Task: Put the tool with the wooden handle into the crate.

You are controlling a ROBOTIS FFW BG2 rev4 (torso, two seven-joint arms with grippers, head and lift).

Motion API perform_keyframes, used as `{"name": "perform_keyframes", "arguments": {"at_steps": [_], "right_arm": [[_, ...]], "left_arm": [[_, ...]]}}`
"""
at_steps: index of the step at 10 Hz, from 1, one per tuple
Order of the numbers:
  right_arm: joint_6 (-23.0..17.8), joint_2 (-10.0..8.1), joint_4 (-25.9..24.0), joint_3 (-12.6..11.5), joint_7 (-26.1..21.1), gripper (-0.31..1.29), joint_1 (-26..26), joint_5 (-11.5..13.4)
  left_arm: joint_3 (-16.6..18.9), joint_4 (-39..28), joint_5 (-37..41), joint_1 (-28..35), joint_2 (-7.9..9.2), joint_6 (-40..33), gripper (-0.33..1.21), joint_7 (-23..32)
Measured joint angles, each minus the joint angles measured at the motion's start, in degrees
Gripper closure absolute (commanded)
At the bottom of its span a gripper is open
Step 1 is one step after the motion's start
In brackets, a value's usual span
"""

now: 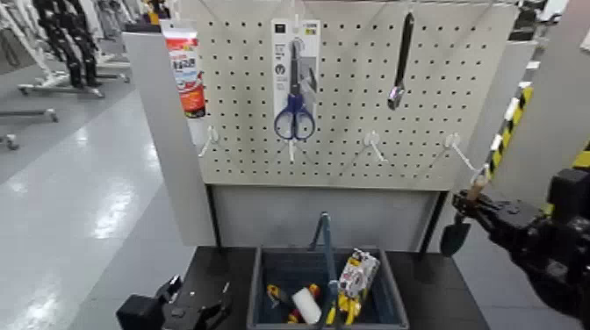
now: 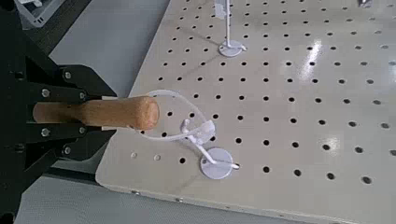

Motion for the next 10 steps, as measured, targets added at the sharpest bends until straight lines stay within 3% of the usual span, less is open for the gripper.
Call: {"name": "perform_keyframes", "arguments": {"at_steps": [2, 6, 10], "right_arm": [[1.67, 1.73, -5.42, -2.16, -0.31, 1.19, 3.62, 0.21], [3.08, 4.74, -13.53, -4.59, -1.10, 1.19, 8.59, -1.88], [2.96, 7.85, -18.05, -5.41, -1.53, 1.19, 11.83, -7.53]], "left_arm": [[-0.15, 0.00, 0.00, -0.05, 0.01, 0.10, 0.11, 0.00], [-0.41, 0.07, -0.01, -0.22, 0.09, 0.49, 0.11, 0.00], [-0.35, 0.12, 0.00, -0.25, 0.09, 0.53, 0.11, 0.00]]}}
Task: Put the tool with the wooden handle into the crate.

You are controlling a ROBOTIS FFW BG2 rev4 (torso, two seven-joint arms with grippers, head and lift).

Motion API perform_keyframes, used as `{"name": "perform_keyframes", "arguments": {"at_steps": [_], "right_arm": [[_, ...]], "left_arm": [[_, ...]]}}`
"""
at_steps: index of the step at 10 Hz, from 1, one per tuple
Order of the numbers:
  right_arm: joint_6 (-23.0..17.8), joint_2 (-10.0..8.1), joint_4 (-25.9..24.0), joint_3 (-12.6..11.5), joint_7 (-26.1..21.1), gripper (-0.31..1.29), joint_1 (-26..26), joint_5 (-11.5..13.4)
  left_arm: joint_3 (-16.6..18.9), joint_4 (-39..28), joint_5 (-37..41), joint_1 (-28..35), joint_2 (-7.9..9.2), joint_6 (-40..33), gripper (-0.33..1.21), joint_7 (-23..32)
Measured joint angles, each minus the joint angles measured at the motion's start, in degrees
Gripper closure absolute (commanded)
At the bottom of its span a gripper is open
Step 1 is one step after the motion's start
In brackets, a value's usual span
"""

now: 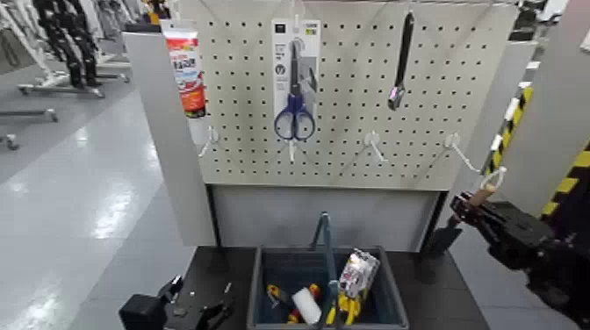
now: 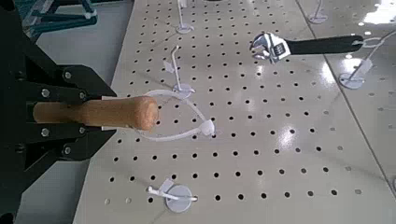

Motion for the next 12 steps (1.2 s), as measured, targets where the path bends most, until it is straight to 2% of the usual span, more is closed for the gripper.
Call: {"name": "perform_keyframes", "arguments": {"at_steps": [4, 6, 9, 12], "right_arm": [[-2.40, 2.39, 1.12, 0.98, -0.09, 1.19, 0.77, -5.76], [-4.25, 3.49, 3.80, 2.32, -0.07, 1.19, 0.78, -9.11], [-7.72, 5.00, 10.22, 6.23, -0.54, 1.19, 0.06, -13.74], [-9.53, 5.28, 16.53, 11.09, -0.92, 1.19, -1.70, -17.39]], "left_arm": [[0.01, -0.07, 0.10, 0.07, 0.00, 0.00, 0.11, 0.00], [0.04, -0.07, 0.18, 0.07, 0.00, 0.00, 0.11, 0.00], [0.00, -0.07, 0.26, 0.07, 0.00, 0.00, 0.11, 0.00], [0.00, -0.09, 0.34, 0.07, 0.00, 0.00, 0.11, 0.00]]}}
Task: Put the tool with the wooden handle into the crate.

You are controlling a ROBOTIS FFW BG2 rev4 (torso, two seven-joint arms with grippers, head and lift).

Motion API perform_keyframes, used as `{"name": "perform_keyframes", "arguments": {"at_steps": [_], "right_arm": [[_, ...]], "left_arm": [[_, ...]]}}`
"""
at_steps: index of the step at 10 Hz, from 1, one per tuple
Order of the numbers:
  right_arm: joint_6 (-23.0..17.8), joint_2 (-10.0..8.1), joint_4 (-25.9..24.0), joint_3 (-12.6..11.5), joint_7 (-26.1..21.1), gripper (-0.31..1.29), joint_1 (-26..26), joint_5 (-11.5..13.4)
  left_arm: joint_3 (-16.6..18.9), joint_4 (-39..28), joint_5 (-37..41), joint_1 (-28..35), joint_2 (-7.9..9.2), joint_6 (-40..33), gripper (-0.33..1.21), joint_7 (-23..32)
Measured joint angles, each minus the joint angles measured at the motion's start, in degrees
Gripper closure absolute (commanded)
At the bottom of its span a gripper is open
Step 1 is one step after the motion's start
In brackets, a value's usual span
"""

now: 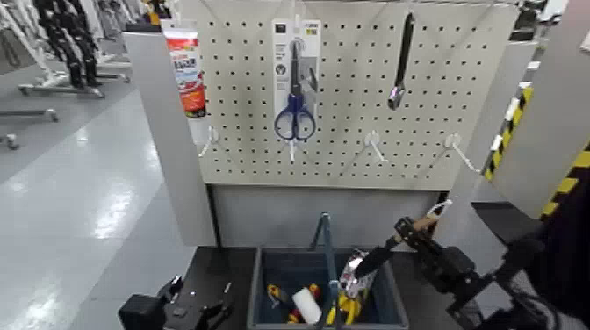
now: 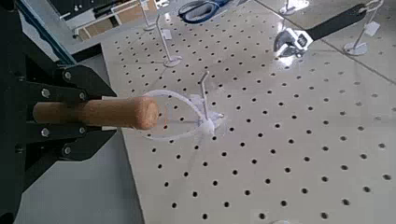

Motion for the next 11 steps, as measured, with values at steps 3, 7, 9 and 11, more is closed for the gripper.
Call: {"name": "perform_keyframes", "arguments": {"at_steps": [3, 7, 9, 11], "right_arm": [[0.60, 0.05, 3.60, 3.78, -0.73, 1.18, -1.34, -1.32], [2.29, -0.18, 5.98, 8.56, -2.18, 1.14, -2.81, -2.61], [3.32, -0.27, 5.56, 8.67, -3.06, 0.68, -2.84, -2.10], [3.50, -0.28, 4.30, 7.49, -3.89, 0.22, -2.29, -1.12]], "left_arm": [[-0.05, 0.00, 0.08, 0.00, 0.00, 0.00, 0.11, 0.00], [-0.08, 0.01, 0.14, 0.00, 0.00, 0.00, 0.11, 0.00], [-0.02, 0.01, 0.25, 0.07, 0.00, -0.08, 0.11, 0.00], [0.00, 0.01, 0.35, 0.09, 0.00, -0.17, 0.11, 0.00]]}}
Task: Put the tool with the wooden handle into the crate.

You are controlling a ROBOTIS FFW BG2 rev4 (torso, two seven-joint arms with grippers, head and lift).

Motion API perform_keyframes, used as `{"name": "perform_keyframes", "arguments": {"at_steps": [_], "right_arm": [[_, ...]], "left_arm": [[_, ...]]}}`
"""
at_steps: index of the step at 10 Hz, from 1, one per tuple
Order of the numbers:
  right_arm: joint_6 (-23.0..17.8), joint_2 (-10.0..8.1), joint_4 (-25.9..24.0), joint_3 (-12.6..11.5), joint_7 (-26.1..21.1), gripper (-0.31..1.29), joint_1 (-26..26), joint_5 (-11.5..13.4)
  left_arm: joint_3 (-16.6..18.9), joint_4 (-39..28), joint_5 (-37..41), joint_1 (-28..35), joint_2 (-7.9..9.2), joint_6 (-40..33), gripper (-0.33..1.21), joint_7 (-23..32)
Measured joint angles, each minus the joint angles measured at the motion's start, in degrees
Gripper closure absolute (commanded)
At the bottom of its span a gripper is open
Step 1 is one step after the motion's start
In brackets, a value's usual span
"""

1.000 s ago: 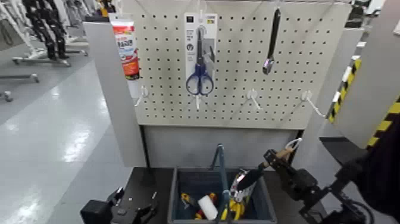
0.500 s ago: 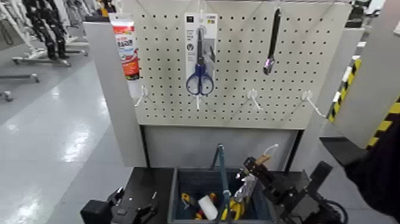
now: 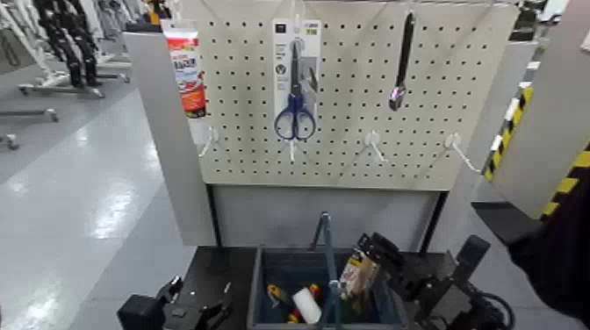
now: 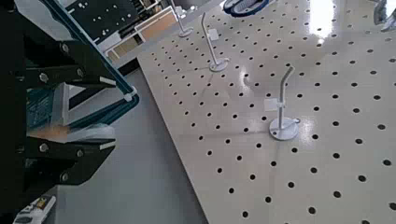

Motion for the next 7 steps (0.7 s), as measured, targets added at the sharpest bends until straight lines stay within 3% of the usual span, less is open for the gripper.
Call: {"name": "perform_keyframes", "arguments": {"at_steps": [1, 4, 7], "right_arm": [[0.01, 0.05, -1.00, -0.93, -0.42, 0.09, 0.48, 0.54], [-0.07, 0.17, -2.95, -2.26, -1.60, 0.08, 1.24, 1.98], [-1.33, 0.41, -6.26, -3.21, -4.95, 0.08, 2.67, 5.84]], "left_arm": [[0.00, 0.00, 0.01, 0.00, 0.00, 0.00, 0.11, 0.00], [0.00, 0.00, 0.01, 0.00, 0.04, 0.00, 0.11, 0.00], [-0.08, 0.08, 0.01, -0.09, 0.09, 0.00, 0.11, 0.00]]}}
